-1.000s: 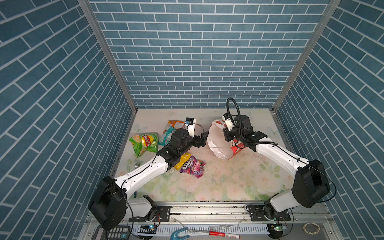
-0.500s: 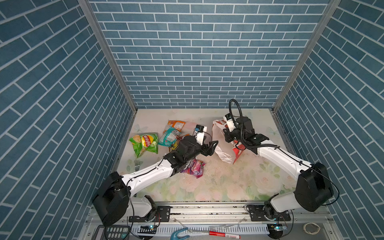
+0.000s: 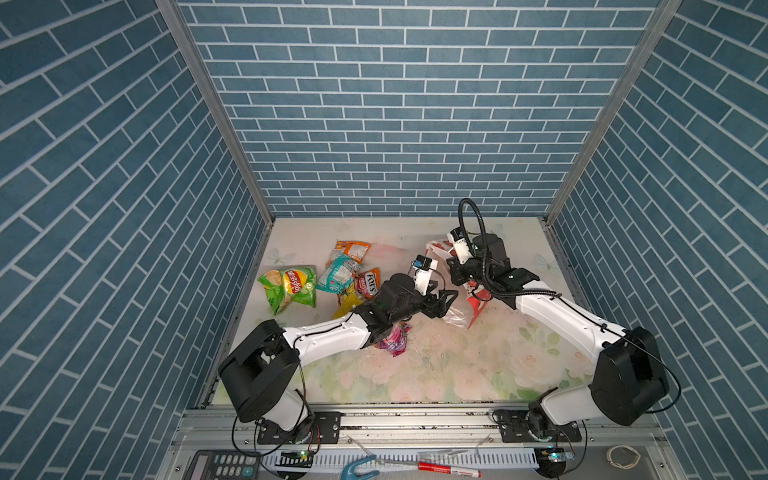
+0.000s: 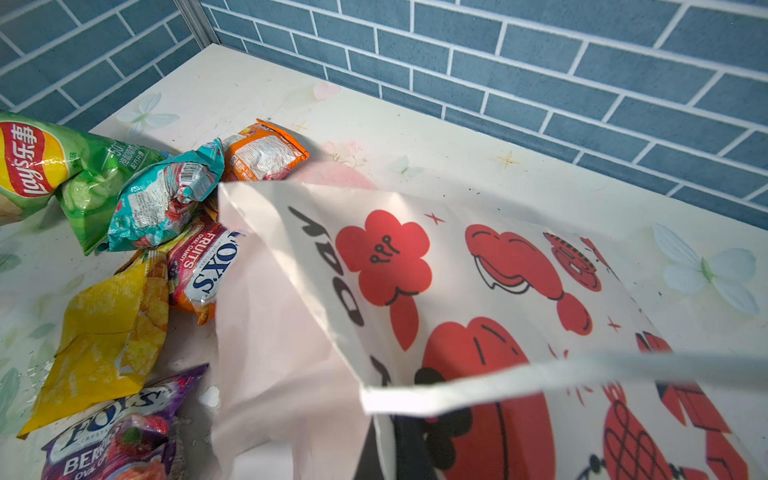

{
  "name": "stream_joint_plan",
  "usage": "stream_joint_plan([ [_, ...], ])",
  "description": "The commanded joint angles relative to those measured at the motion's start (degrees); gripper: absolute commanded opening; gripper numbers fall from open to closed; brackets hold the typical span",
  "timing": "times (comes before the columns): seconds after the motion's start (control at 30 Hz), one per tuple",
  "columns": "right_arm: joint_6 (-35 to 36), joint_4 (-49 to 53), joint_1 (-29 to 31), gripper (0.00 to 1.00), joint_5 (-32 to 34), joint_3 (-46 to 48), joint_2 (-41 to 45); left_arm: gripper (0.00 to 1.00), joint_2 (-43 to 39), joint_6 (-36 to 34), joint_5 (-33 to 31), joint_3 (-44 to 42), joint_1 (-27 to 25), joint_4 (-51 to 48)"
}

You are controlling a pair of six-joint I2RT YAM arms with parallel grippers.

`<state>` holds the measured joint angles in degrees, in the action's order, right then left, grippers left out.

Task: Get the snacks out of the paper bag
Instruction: 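Lower the open left gripper into the bag toward the Fox's candy bag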

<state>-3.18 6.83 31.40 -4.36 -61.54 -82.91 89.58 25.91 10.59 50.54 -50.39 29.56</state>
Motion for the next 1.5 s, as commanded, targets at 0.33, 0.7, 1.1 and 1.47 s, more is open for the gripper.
stream_joint_plan([
  [0.33, 1.5, 5.4, -0.1, 0.0, 2.5, -3.3, 4.6, 0.76, 10.1, -0.3, -0.9, 5.5, 0.1, 5.5],
  [0.7, 4.6, 8.3, -0.1, 0.0, 4.3, -5.3, 5.6, 0.67, 16.3, -0.1, -8.5, 10.6, 0.8, -1.6],
  [1.1, 2.8, 7.1, -0.1, 0.0, 3.0, -5.8, 5.6, 0.85, 20.9, 0.2, -3.9, 10.9, 0.8, 8.6],
  [1.47, 3.6, 7.5, -0.2, 0.0, 3.7, -7.2, 4.8, 0.91, 27.3, -0.4, -1.0, 13.8, 0.5, 11.1],
])
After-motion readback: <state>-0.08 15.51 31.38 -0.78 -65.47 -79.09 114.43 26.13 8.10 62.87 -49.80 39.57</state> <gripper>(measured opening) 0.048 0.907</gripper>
